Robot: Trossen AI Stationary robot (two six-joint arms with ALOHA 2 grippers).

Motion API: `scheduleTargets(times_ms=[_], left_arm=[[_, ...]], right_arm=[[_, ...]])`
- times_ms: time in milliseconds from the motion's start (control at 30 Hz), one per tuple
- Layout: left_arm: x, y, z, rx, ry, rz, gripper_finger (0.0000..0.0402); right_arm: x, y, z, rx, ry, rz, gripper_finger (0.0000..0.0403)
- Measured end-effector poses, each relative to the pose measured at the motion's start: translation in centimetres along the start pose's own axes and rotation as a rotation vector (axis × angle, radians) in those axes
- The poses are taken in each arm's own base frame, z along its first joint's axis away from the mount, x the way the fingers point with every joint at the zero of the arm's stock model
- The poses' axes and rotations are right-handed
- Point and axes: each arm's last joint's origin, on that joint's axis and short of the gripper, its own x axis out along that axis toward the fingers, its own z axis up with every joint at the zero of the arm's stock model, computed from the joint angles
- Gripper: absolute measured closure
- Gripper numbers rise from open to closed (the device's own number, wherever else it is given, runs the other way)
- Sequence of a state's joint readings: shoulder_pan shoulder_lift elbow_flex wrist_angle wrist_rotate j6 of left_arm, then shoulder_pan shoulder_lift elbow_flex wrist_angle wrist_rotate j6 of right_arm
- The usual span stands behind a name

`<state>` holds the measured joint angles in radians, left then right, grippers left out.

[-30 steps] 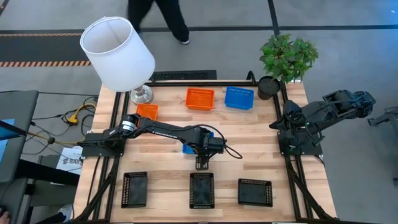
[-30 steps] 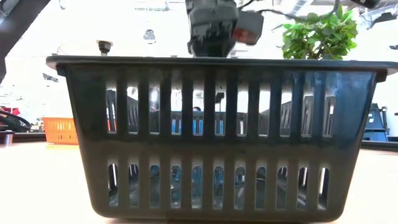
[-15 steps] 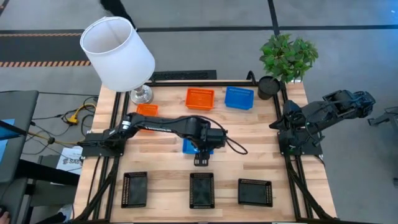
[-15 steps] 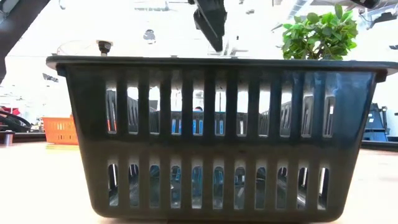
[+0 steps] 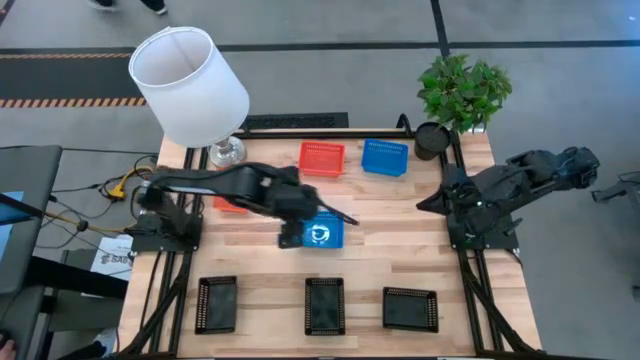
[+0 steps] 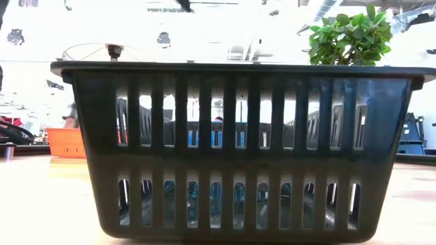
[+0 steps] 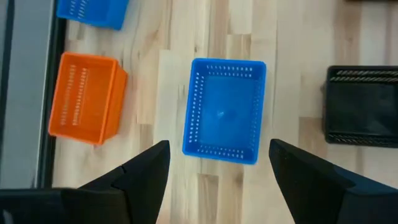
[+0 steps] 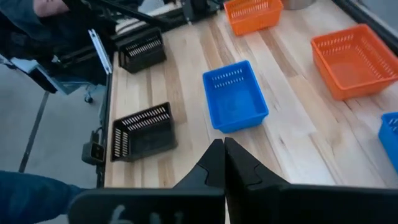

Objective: Stack baskets by color
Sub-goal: Stack the left black bin on the middle black bin

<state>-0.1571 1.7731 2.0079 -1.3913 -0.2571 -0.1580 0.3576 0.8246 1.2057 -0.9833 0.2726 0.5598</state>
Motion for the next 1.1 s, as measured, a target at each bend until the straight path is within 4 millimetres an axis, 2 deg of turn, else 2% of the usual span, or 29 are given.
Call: scheduleTargets(times_ms=[100,200,333,567,833,967,1100], left_arm=[[-0.9,0.0,-2.9,-0.047,-0.041,-0.060,0.0139],[-1.1,-1.3,-5.8,-0.062,-0.068,-0.169,0.0139],[-0.8,-3.3,-9.3,-0.045,-0.059,-0.261,0.0139],[2.2,-7.4,-14.9,-0.023,0.236,-0.350,0.0139],[5.5,-9.9,-19.7,-0.070,0.406,-0.313,0.0139],[7.0,-10.6,-21.3,-0.092,0.416,-0.304,0.0139],[8.1,-10.3,-22.5,-0.118,0.431,-0.238,0.0139]], right_arm=[[1.9,0.7,0.1,-0.003,0.047,-0.030,0.0393],[3.9,1.3,-0.1,-0.054,0.130,-0.063,0.0393],[6.7,2.3,-0.5,-0.137,0.264,-0.020,0.0393],[10.8,3.4,-1.3,-0.163,0.419,-0.013,0.0393],[13.2,3.8,-2.0,-0.239,0.485,-0.034,0.0393],[13.3,3.8,-2.0,-0.253,0.486,-0.031,0.0393],[13.1,3.6,-1.9,-0.247,0.481,-0.034,0.0393]])
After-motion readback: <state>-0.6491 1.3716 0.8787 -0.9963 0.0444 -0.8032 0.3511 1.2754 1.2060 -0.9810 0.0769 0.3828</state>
